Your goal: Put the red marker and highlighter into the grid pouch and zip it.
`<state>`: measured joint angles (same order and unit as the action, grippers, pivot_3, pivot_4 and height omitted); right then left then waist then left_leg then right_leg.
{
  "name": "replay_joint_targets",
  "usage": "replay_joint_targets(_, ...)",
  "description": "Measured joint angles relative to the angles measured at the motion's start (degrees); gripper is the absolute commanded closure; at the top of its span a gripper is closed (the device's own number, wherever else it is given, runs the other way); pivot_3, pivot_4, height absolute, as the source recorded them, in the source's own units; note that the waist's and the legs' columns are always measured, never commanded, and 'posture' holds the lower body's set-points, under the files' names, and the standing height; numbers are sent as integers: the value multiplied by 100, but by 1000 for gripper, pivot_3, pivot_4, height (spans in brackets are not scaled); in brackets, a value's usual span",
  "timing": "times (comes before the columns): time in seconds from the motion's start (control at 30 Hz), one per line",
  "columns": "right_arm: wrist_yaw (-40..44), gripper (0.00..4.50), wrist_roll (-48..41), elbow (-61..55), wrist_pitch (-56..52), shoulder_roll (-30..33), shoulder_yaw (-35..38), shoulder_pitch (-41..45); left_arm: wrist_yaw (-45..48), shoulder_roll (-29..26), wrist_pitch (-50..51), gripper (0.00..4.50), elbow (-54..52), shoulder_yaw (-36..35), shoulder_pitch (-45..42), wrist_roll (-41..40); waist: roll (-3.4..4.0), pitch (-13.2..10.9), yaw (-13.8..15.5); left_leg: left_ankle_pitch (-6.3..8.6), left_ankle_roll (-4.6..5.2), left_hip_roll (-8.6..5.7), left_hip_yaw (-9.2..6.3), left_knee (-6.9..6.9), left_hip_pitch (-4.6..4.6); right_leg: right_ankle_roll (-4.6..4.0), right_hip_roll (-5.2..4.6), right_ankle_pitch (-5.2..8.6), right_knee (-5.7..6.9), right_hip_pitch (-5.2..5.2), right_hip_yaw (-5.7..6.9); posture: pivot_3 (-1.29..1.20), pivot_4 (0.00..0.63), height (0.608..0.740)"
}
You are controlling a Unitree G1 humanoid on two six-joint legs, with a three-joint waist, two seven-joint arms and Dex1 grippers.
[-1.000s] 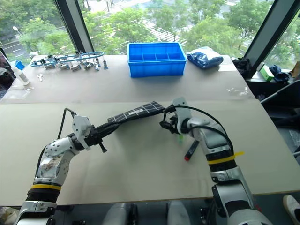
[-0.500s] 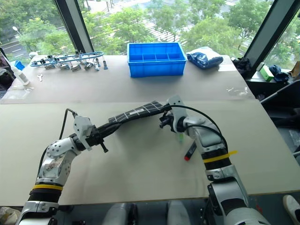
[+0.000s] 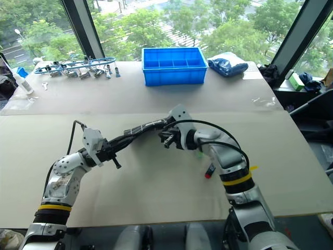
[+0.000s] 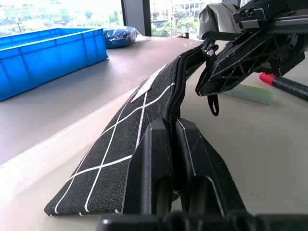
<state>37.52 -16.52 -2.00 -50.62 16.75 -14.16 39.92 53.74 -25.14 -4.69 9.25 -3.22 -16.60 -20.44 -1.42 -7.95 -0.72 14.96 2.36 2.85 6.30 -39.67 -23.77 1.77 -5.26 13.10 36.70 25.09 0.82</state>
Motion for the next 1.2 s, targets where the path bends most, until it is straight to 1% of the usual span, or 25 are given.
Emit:
replay_joint_targets(0.1,-20,4486,228,308,112,-81,-310,207,22,11,-2,4500,25,2,-72,1,0,0,-5,0,0,0,2,0,0,0,0,0,0,0,0,0,150,740)
replay_joint_targets(0.3,-183,4486,409,1082,320,-470,-228,632,73,12,-3,4500,59,2,-75,4,0,0,-7,-2,-3,0,2,0,0,0,0,0,0,1,1,0,150,740)
replay_joint_targets(0.4,-94,4486,312,1144,287,-655,-68,810,91,12,-3,4500,62,3,-75,4,1,0,-7,-2,-3,1,1,1,-1,0,0,0,1,1,2,0,150,740)
replay_joint_targets(0.53,169,4486,-88,1050,-77,-894,100,858,150,12,-14,4500,62,3,-78,2,0,0,-4,-2,-3,2,1,1,-2,0,0,0,3,0,3,0,150,740)
replay_joint_targets(0.63,303,4486,-196,1048,-213,-849,161,868,207,6,-20,4500,63,-5,-78,2,1,0,6,-1,-2,0,1,-3,-3,0,-3,-1,2,-2,5,0,150,740)
replay_joint_targets(0.83,523,4486,-154,1065,-212,-754,-35,867,218,7,-20,4500,87,-5,-81,6,1,0,-19,-1,-1,2,0,0,-3,0,1,0,2,1,4,0,150,740)
replay_joint_targets(0.97,701,4486,-67,1222,9,-696,-159,872,216,24,-20,4500,88,11,-111,6,1,0,-20,-1,-2,1,1,0,-3,0,0,0,1,1,4,0,150,740)
replay_joint_targets(1.07,840,4486,-53,1511,124,-584,-93,1011,221,34,-20,4500,87,31,-114,6,1,0,-2,-1,-1,-1,1,-2,-4,0,-2,0,1,0,5,0,150,740)
replay_joint_targets(1.13,976,4486,-125,1524,116,-467,34,1093,227,34,-20,4500,87,32,-118,5,1,0,3,0,-1,0,0,-2,-4,0,-2,-1,1,-1,5,0,150,740)
replay_joint_targets(1.2,1073,4486,-290,1408,-6,-482,115,1081,231,35,-20,4500,87,29,-149,2,1,0,-4,0,0,1,0,0,-4,0,0,-1,2,0,4,0,150,740)
